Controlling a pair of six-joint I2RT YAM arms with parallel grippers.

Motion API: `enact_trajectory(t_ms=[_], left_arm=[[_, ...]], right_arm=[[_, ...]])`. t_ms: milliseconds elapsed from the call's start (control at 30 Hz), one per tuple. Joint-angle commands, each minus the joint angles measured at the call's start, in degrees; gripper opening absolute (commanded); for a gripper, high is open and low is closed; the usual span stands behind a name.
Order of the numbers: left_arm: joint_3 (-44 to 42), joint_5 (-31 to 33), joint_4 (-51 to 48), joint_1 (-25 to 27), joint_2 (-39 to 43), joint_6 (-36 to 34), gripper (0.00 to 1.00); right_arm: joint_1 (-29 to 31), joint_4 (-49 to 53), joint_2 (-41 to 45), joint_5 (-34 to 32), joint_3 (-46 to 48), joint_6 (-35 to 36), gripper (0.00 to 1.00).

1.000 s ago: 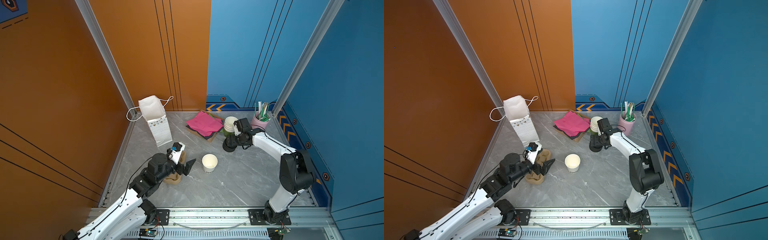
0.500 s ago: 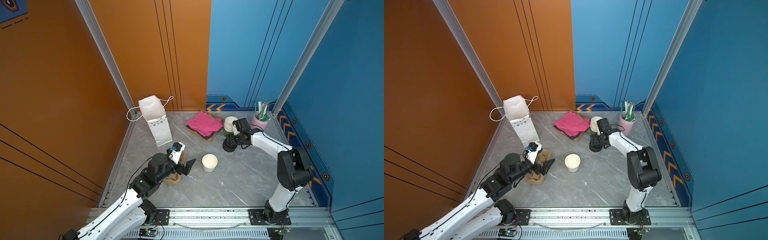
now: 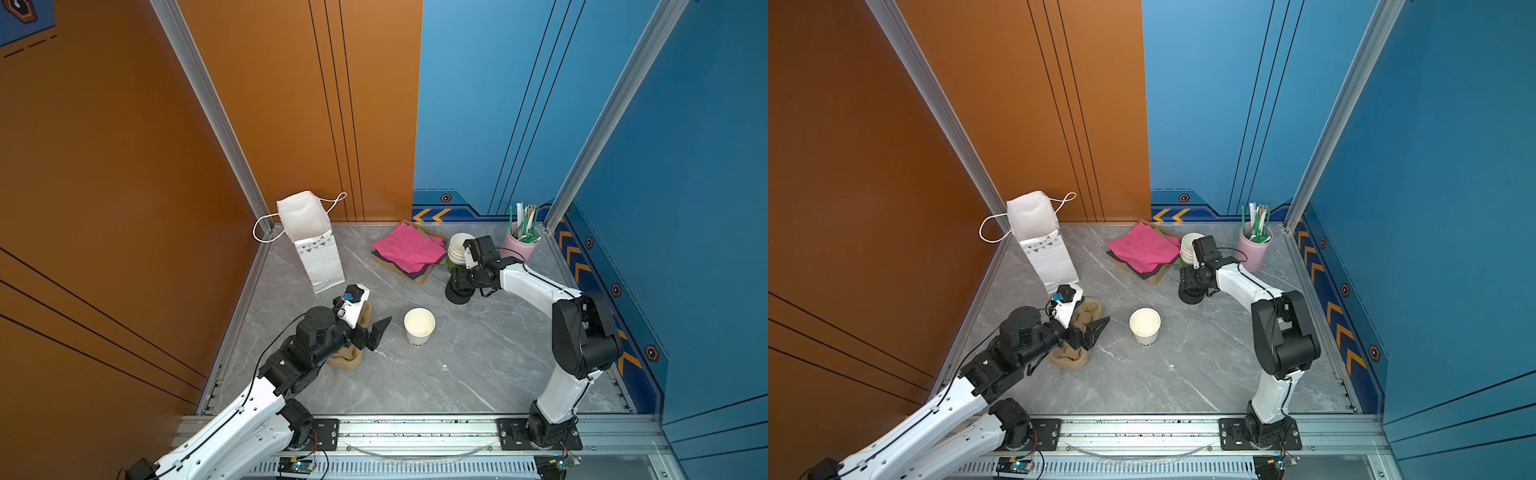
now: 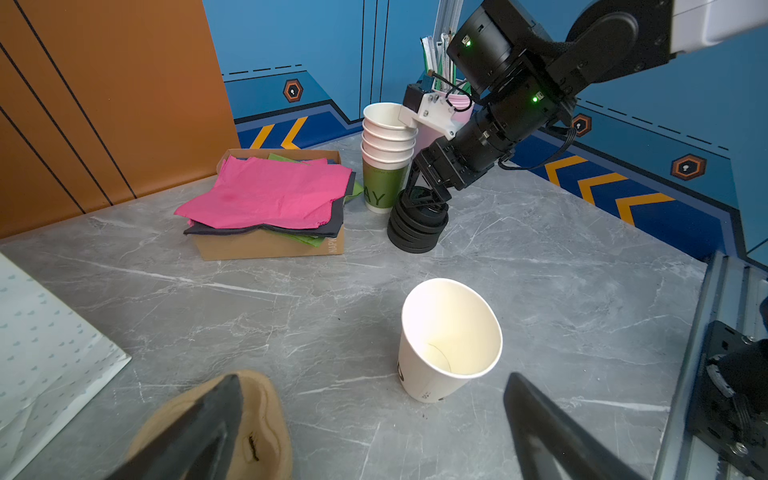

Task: Pack the takeout coffee
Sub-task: 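Move the right gripper over the stack of black lids, then lower the right gripper and grasp the top black lid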

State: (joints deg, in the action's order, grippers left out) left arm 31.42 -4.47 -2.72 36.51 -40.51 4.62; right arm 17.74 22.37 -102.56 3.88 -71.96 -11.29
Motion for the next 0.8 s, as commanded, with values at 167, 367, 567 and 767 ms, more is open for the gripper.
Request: enact_trajectory(t_ms=[167, 367, 567, 767], left_arm=[[-0.7, 1.0, 0.9, 0.7, 0.5, 0.8, 0.98], [-1.1, 1.4, 1.0, 0.8, 1.0, 0.8, 0.98], [-1.1, 1.4, 1.0, 0.7, 1.0, 0.8, 0.98], [-1.4, 1.4, 1.0, 0.8, 1.3, 0.7, 0.98]], right_arm=[[0.2, -1.1, 4.4, 0.0, -1.9, 1.7, 0.86], [0.2, -4.2, 11.4, -0.4, 1.4, 1.5, 0.88], [0.2, -14.7, 17.6, 0.7, 13.1, 1.3, 0.89], [0.0, -21.5, 17.1, 2.9, 19.6, 0.0, 0.91]])
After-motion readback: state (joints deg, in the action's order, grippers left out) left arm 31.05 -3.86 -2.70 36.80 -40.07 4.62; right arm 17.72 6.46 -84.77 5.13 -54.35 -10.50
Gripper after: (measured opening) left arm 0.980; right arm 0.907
